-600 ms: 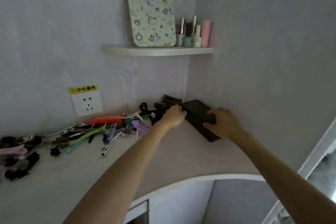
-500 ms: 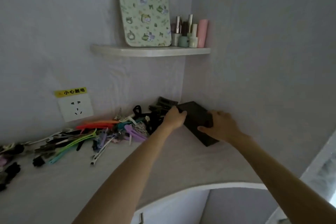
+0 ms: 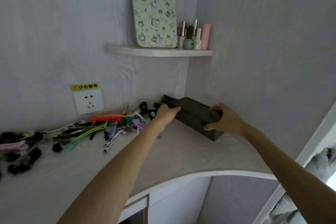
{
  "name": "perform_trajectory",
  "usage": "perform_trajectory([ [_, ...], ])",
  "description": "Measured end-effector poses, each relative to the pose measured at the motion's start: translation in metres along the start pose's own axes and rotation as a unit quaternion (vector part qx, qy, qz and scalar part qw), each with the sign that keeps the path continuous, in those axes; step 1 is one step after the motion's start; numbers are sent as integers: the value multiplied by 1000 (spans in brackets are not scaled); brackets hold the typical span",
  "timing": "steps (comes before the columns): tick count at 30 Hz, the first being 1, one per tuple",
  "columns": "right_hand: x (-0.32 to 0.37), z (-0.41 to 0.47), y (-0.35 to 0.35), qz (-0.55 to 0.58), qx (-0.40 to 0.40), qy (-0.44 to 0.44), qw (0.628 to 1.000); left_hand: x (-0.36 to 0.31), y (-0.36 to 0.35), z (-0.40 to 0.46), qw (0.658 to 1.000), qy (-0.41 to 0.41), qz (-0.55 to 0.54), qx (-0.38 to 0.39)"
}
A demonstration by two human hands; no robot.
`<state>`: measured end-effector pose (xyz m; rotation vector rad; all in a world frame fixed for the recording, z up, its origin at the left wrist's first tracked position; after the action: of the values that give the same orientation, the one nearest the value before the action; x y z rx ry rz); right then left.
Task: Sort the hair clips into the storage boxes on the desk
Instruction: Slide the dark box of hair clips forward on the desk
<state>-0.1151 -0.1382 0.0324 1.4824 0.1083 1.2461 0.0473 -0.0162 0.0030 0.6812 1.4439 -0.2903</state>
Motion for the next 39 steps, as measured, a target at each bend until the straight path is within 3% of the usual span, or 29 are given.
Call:
perform_trajectory([
  [8, 81, -65, -48, 65, 143, 106, 982, 22, 129, -100, 996, -35, 45, -72],
  [13, 117, -102, -94, 21, 219, 165, 961, 57, 193, -159, 975, -12, 217, -51],
  [19, 127, -113, -113, -17, 277, 197, 940, 71, 213, -192, 916, -48, 391, -71],
  [21, 128, -112, -113, -37, 274, 210, 938, 63, 209, -194, 884, -125, 444, -79],
  [23, 132, -109, -108, -85, 233, 250, 936, 53, 197, -195, 830, -214, 512, -53],
  [27, 143, -108, -101, -225, 158, 303, 913, 44, 184, -197, 725, -306, 613, -71],
  [29, 149, -114, -101, -293, 125, 329, 889, 41, 173, -196, 648, -355, 670, -66],
  [31, 156, -121, -103, -340, 86, 367, 862, 48, 166, -186, 566, -352, 746, -14],
  [34, 162, -130, -108, -371, 45, 413, 830, 46, 158, -186, 476, -385, 790, -6],
  [35, 163, -132, -110, -379, 41, 421, 824, 46, 154, -187, 460, -382, 802, 9],
  [37, 166, -135, -114, -392, 32, 424, 816, 53, 143, -191, 461, -390, 796, 41],
  [39, 170, -139, -115, -411, 16, 427, 805, 46, 138, -194, 483, -388, 785, 27],
])
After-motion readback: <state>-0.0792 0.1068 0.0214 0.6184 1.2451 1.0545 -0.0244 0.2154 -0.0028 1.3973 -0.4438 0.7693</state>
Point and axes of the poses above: each hand's wrist, its own z-axis towards the middle knuckle, its own y-axis out of the back of the hand, x = y × z, the point moved 6 cm from there along z, towards the middle knuckle, and after that the axes turned 7 degrees about -x, right-handed, at the moved point
